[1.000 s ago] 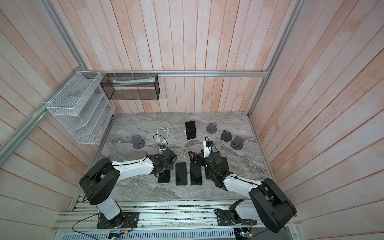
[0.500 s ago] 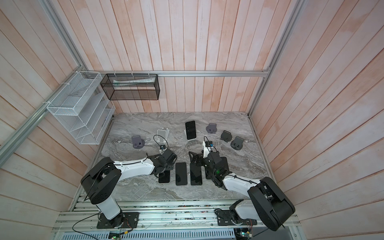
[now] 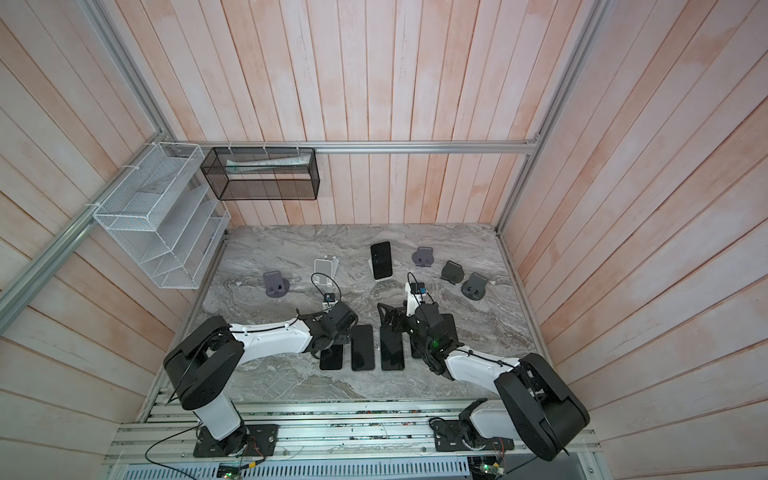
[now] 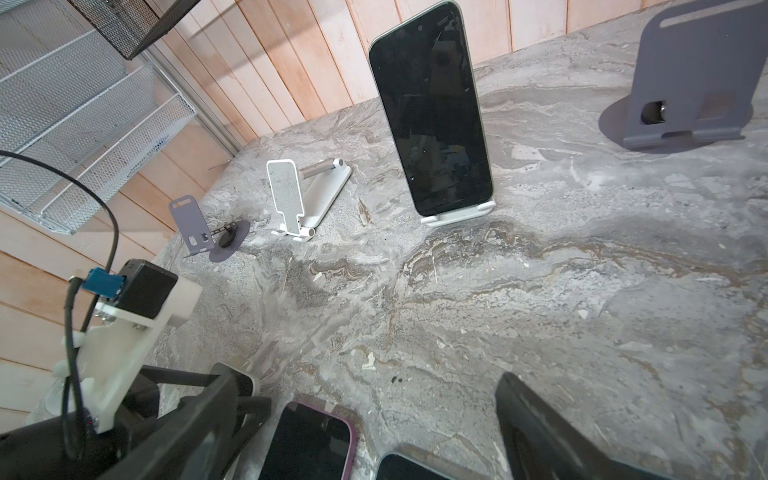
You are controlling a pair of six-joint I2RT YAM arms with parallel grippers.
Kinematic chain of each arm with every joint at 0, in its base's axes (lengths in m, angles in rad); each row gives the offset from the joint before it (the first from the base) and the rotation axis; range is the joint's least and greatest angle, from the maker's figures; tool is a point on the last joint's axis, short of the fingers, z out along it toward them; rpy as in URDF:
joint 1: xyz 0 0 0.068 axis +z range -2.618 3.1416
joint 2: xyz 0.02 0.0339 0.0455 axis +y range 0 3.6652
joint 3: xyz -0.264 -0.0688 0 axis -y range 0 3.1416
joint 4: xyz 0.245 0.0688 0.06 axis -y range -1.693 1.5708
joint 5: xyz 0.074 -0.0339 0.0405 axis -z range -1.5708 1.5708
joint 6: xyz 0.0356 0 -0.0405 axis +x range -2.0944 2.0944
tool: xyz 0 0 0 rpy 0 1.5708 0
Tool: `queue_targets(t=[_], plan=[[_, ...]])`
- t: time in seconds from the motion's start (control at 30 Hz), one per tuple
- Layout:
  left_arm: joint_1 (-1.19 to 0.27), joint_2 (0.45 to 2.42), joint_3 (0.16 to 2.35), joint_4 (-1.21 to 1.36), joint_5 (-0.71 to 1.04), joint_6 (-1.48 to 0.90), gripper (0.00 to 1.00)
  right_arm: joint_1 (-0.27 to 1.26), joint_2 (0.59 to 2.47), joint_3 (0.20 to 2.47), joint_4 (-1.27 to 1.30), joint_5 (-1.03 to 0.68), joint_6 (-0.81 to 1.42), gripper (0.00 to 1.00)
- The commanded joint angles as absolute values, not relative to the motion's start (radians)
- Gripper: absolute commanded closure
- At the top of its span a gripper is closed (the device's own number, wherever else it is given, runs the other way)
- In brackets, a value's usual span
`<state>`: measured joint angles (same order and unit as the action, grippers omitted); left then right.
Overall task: Remove the phone from the phone stand
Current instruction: 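Lower the phone flat beside the other phones and open the left gripper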
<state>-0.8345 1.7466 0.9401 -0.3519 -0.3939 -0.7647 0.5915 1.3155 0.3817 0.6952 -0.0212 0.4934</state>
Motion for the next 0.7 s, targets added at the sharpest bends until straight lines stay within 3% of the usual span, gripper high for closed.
queue_targets(t=[0.0,0.67], plan=[[-0.841,1.768,0.922,-0.340,-0.372,-0.801,0.30,0.597,1.311,0.402,0.695,-0.021,0.482,0.02],[-0.844,1.782,0.919,-0.345,-0.382,-0.803,0.29,0.597,1.306,0.399,0.698,-0.030,0.483,0.02]])
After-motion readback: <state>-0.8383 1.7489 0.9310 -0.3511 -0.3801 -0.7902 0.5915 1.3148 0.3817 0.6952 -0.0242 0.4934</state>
